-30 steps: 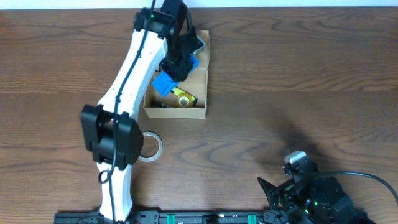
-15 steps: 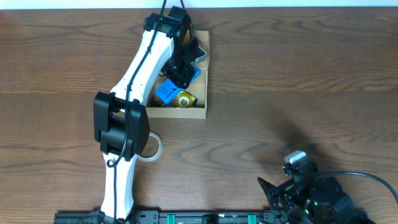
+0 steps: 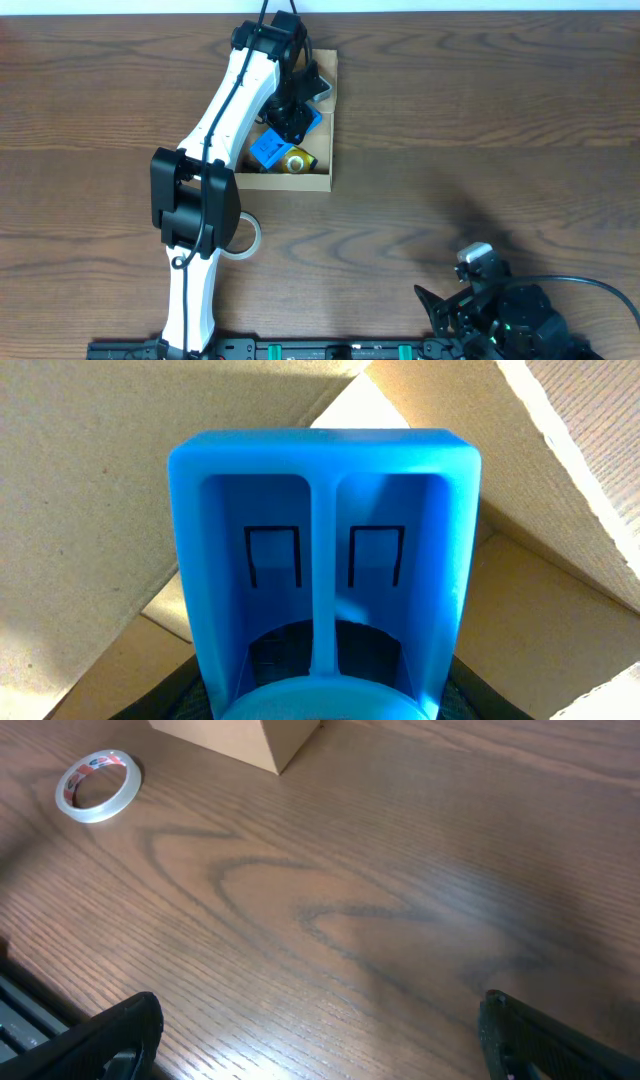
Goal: Pack container
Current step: 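Lift the blue dispenser with the left gripper and place it in the box, then move the left gripper toward the clear tape roll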
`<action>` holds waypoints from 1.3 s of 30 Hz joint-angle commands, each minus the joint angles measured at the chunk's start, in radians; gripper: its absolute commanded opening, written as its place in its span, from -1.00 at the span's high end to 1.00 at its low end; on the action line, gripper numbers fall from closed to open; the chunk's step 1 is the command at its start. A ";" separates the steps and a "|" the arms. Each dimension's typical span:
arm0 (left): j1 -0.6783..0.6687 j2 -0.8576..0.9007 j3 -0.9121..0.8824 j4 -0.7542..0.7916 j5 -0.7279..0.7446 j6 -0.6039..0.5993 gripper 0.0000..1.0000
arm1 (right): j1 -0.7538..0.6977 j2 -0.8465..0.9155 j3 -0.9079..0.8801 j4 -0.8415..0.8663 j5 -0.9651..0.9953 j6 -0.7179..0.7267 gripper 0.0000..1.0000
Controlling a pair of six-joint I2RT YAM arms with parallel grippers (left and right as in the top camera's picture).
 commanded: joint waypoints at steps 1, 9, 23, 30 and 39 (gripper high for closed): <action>0.004 0.023 0.002 -0.022 -0.008 0.007 0.19 | -0.003 -0.004 -0.001 0.001 0.007 0.011 -0.98; 0.004 0.012 0.003 -0.027 -0.011 0.002 -0.91 | -0.003 -0.004 -0.001 0.001 0.007 0.011 -0.98; 0.038 -0.149 0.005 -0.007 -0.083 -0.182 -0.91 | -0.003 -0.004 -0.001 0.000 0.007 0.011 -0.99; 0.167 -0.321 0.005 -0.188 -0.059 -0.349 -0.91 | -0.003 -0.004 -0.001 0.001 0.007 0.011 -0.98; 0.239 -0.574 -0.181 -0.253 -0.068 -0.472 -0.91 | -0.003 -0.004 -0.001 0.001 0.007 0.011 -0.99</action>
